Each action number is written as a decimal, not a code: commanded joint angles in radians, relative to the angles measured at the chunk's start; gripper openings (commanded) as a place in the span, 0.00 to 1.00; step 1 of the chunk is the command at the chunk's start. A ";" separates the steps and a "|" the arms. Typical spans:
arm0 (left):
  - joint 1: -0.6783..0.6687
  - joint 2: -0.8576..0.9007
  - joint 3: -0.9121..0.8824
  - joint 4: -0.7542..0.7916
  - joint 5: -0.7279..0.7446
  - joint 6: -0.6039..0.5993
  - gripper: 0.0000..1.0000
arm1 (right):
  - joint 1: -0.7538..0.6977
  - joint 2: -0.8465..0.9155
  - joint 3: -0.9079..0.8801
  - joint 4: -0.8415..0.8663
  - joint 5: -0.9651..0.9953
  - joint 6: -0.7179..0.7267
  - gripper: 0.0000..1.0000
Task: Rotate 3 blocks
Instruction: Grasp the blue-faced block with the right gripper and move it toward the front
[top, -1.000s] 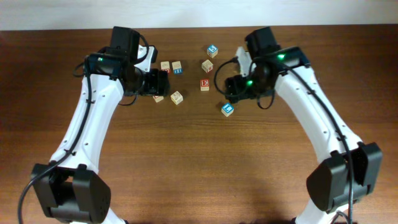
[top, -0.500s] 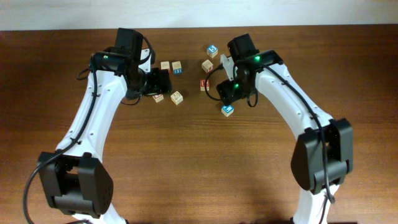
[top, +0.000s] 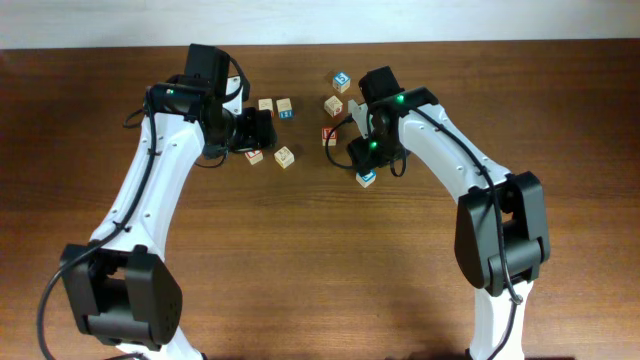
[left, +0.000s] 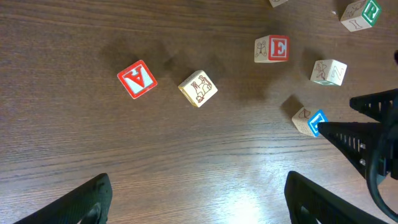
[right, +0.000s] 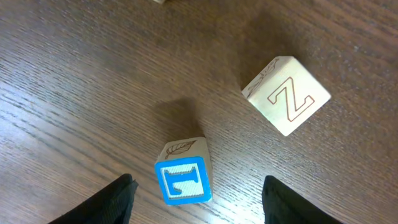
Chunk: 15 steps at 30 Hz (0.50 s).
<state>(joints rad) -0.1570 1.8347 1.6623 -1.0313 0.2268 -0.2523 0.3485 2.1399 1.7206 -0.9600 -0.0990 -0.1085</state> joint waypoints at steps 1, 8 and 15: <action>0.002 0.005 0.011 0.002 -0.007 -0.010 0.88 | -0.001 0.014 -0.032 0.016 -0.023 0.000 0.66; 0.002 0.005 0.011 0.002 -0.007 -0.010 0.88 | -0.001 0.014 -0.106 0.096 -0.024 0.000 0.61; 0.002 0.005 0.011 0.001 -0.007 -0.010 0.88 | -0.001 0.014 -0.126 0.117 -0.024 0.001 0.41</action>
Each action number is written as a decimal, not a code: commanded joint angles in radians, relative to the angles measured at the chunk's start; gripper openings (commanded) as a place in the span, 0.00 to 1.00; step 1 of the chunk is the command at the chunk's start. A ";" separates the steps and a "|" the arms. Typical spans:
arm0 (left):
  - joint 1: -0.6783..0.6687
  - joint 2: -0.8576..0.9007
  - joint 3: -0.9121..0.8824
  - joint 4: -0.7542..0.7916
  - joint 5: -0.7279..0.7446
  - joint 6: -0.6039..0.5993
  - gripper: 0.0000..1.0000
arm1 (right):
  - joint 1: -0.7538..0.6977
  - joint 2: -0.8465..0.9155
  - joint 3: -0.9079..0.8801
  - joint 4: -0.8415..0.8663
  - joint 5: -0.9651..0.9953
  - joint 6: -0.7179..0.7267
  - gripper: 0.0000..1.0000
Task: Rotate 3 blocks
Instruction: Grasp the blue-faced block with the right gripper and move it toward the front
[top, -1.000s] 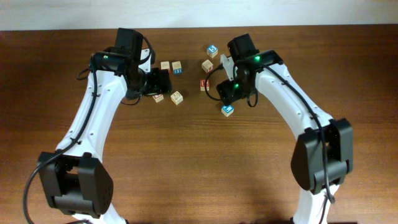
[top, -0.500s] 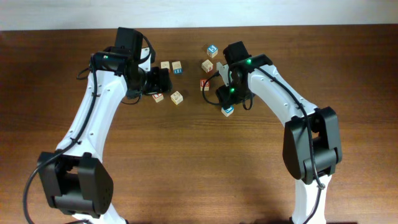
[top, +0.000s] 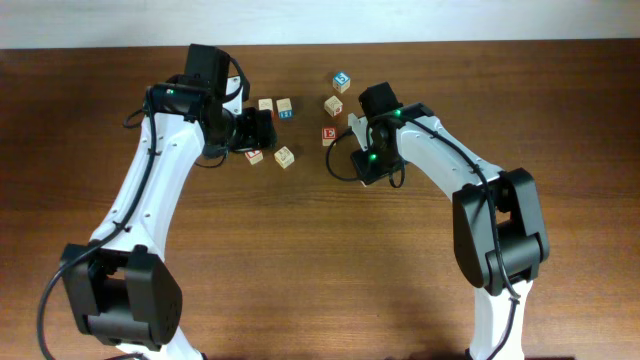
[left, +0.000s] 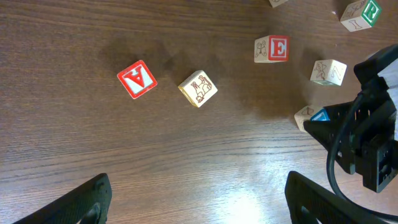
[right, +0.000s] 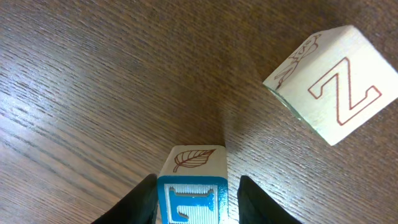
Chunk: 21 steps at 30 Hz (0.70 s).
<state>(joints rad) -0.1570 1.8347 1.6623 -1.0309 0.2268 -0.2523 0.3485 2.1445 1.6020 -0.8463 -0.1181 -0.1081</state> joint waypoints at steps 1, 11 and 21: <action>0.002 0.005 0.011 0.001 -0.007 -0.010 0.88 | -0.001 0.009 -0.007 0.003 -0.005 0.001 0.41; 0.003 0.005 0.011 0.000 -0.007 -0.010 0.89 | -0.001 0.009 -0.007 -0.068 -0.005 0.313 0.28; 0.003 0.005 0.011 0.001 -0.007 -0.009 0.90 | 0.016 0.009 -0.007 -0.359 -0.074 0.443 0.29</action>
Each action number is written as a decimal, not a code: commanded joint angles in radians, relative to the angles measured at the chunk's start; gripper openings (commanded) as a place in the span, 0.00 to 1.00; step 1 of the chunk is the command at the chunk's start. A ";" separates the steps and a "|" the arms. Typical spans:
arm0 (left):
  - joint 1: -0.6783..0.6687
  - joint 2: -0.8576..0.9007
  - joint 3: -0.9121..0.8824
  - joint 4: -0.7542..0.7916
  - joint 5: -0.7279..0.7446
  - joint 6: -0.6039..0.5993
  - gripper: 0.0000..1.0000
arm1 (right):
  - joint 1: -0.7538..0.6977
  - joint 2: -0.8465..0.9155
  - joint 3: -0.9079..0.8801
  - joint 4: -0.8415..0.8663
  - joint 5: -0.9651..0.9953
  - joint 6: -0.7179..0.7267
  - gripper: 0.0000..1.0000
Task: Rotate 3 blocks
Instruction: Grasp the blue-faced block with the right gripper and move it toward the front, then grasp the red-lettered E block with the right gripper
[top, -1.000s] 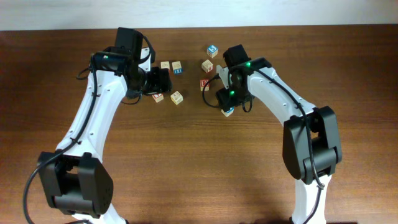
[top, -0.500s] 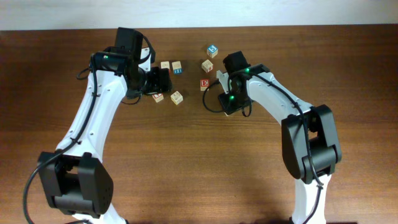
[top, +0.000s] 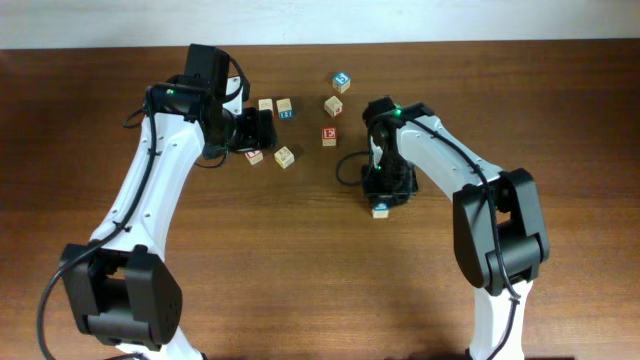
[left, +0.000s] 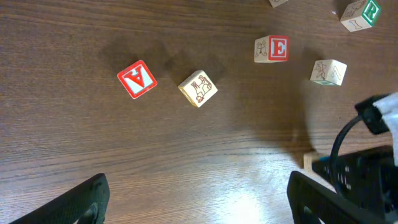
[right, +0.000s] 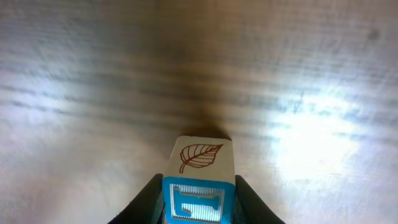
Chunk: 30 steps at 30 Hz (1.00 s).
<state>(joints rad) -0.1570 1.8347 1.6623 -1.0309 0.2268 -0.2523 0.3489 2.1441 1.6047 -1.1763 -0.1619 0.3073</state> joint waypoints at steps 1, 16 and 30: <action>0.003 0.005 0.011 0.001 -0.007 -0.009 0.91 | 0.027 0.010 -0.010 -0.042 -0.029 0.027 0.29; 0.003 0.005 0.011 0.002 -0.008 -0.009 0.93 | 0.142 0.009 -0.062 -0.072 0.003 0.116 0.40; 0.011 0.005 0.011 0.002 -0.104 -0.008 0.94 | 0.081 0.009 0.354 -0.082 0.050 0.013 0.71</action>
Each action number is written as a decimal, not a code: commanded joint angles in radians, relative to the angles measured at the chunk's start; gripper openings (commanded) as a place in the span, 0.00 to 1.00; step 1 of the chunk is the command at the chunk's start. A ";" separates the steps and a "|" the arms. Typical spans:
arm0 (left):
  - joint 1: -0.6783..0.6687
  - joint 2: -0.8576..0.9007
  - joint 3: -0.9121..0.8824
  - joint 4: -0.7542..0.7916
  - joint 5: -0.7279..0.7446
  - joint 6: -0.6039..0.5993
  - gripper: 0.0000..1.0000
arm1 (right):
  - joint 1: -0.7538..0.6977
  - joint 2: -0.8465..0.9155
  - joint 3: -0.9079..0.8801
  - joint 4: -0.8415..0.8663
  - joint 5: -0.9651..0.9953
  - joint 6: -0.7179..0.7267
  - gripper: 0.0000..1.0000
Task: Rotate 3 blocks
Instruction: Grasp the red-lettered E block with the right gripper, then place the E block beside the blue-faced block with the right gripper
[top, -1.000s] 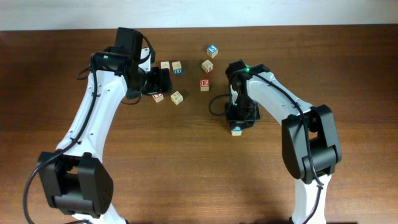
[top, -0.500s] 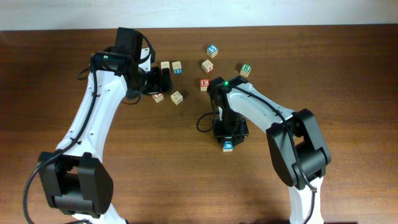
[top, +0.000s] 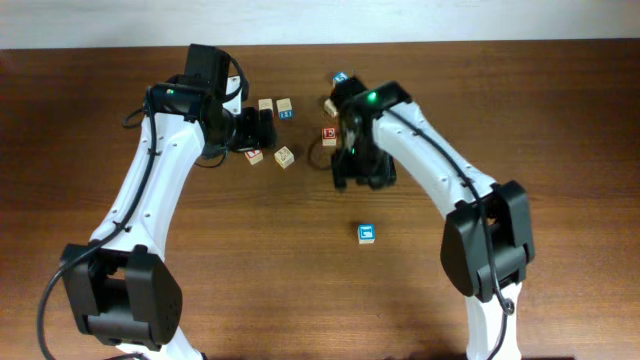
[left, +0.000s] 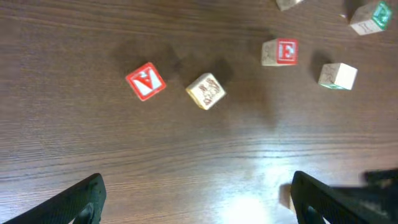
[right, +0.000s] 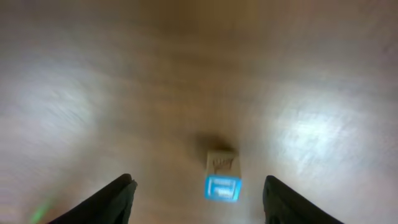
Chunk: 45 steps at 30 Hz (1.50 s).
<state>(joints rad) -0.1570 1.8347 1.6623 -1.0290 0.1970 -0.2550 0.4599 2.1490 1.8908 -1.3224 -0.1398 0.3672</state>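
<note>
The blue-faced letter block lies alone on the table, toward the front, and shows blurred in the right wrist view. My right gripper hangs above and behind it, open, with nothing between its fingers. My left gripper stands open over the left cluster: a red A block and a beige picture block. A red E block and a beige block sit further right.
More blocks lie at the back: two beige ones, a blue-topped one and a green-lettered one. The wooden table stretches bare toward the front. Both arms lean in over the back cluster.
My right gripper was shut on the blue block low over the table. It is now open, higher and further back-left, and the block lies on the table by itself. The left arm barely shifted.
My right gripper stood open over the blue block beside the Z block. Then its fingers were shut on the block's sides. Then it held the block over bare table nearer the front. Now the block rests there, let go, with its blue face up.
</note>
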 joint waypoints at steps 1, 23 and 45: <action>0.023 0.005 0.011 -0.002 -0.093 -0.005 0.94 | -0.032 0.004 0.074 0.125 0.037 -0.049 0.75; 0.153 0.005 0.011 -0.063 -0.116 0.002 0.95 | 0.005 0.328 0.222 0.557 0.143 -0.071 0.56; 0.153 0.005 0.011 -0.057 -0.117 0.002 0.97 | 0.086 0.281 0.217 0.070 -0.008 0.089 0.22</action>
<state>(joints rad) -0.0051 1.8347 1.6623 -1.0889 0.0887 -0.2546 0.5022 2.4454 2.1120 -1.1885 -0.0673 0.4133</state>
